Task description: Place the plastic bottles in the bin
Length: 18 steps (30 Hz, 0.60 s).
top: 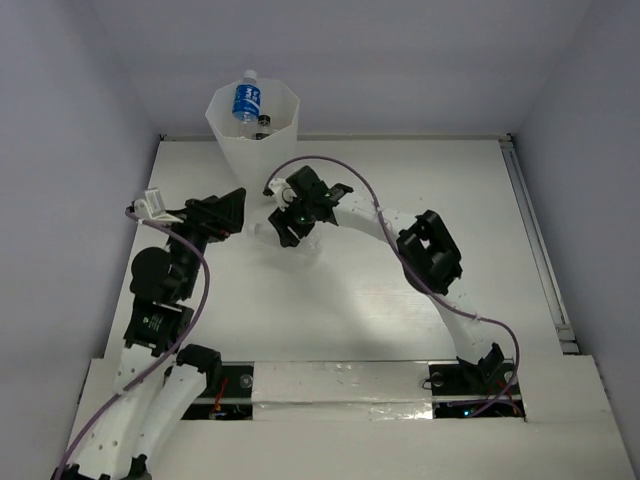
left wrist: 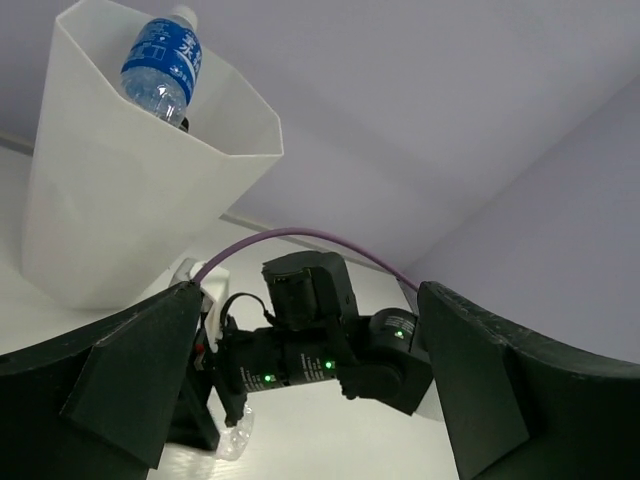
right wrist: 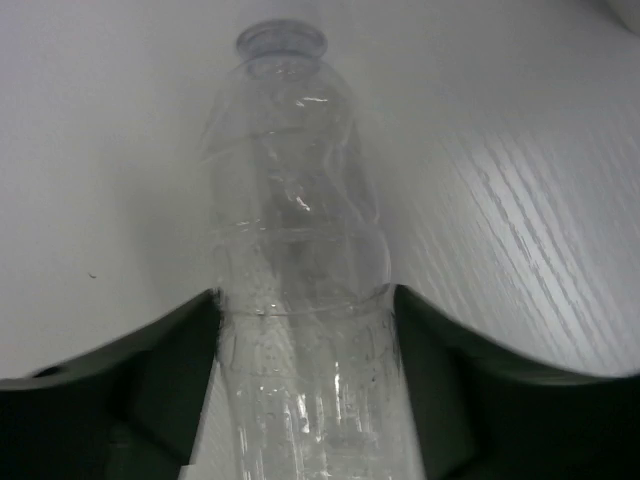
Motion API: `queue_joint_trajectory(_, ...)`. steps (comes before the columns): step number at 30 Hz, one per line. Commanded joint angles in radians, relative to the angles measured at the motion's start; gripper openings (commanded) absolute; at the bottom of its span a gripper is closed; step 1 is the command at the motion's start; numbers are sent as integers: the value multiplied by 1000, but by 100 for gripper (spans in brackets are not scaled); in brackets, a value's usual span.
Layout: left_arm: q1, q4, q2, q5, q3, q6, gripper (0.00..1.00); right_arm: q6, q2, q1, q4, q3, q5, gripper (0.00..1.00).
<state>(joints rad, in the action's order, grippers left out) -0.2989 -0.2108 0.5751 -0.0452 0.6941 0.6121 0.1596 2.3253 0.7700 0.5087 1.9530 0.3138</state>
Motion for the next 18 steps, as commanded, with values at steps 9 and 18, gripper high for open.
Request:
queue_joint_trajectory(9, 6, 275, -219, -33, 153, -170, 89, -95, -334, 83, -185, -281, 188, 40)
queue_joint_trajectory(18, 6, 334, -327, -127, 219, -262, 89, -228, -584, 83, -441, -148, 191, 40)
